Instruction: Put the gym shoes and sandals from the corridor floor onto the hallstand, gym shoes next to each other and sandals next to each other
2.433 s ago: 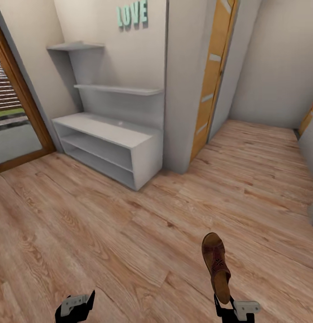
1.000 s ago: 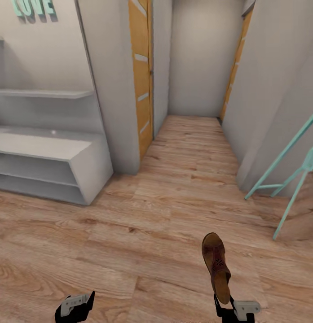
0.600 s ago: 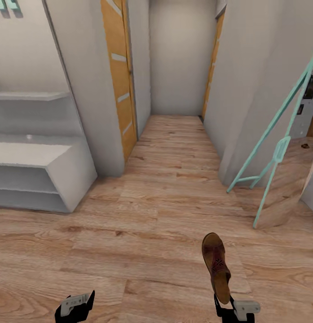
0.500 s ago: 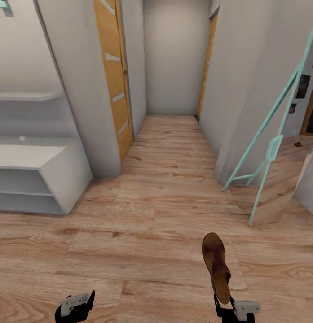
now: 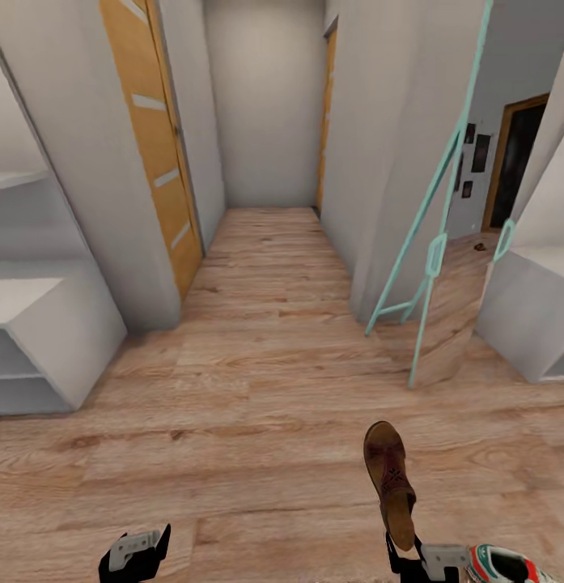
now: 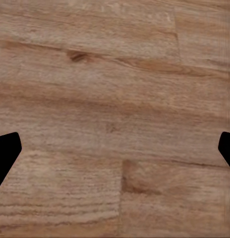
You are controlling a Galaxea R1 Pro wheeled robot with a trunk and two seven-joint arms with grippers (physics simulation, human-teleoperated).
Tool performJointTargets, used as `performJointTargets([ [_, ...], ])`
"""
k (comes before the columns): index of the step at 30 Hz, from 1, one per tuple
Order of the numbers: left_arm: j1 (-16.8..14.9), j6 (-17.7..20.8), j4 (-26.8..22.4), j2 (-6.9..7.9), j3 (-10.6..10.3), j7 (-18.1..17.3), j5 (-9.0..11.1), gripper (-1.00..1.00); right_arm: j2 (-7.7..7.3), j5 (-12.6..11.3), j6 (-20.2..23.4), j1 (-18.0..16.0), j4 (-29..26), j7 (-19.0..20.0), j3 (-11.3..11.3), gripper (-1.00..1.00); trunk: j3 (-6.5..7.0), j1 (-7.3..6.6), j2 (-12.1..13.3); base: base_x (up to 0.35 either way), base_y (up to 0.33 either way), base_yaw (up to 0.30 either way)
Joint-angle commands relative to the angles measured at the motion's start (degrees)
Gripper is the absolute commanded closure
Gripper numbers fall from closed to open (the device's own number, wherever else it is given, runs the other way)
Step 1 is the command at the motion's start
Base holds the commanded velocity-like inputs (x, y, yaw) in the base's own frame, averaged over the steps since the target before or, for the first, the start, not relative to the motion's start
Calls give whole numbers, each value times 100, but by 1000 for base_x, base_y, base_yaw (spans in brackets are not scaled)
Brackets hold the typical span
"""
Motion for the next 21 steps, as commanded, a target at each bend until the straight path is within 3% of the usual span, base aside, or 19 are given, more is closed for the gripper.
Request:
performJointTargets([
  [1,-2,-6,3,-2,23,-53,29,-100,0,-16,-12,-4,3,-2,0,100,-4,-1,-2,0,0,-300],
  [21,-1,-5,3,-2,24,-45,27,-100,0,-19,-21,-4,11,-2,-1,100,-4,-1,-2,0,0,-300],
])
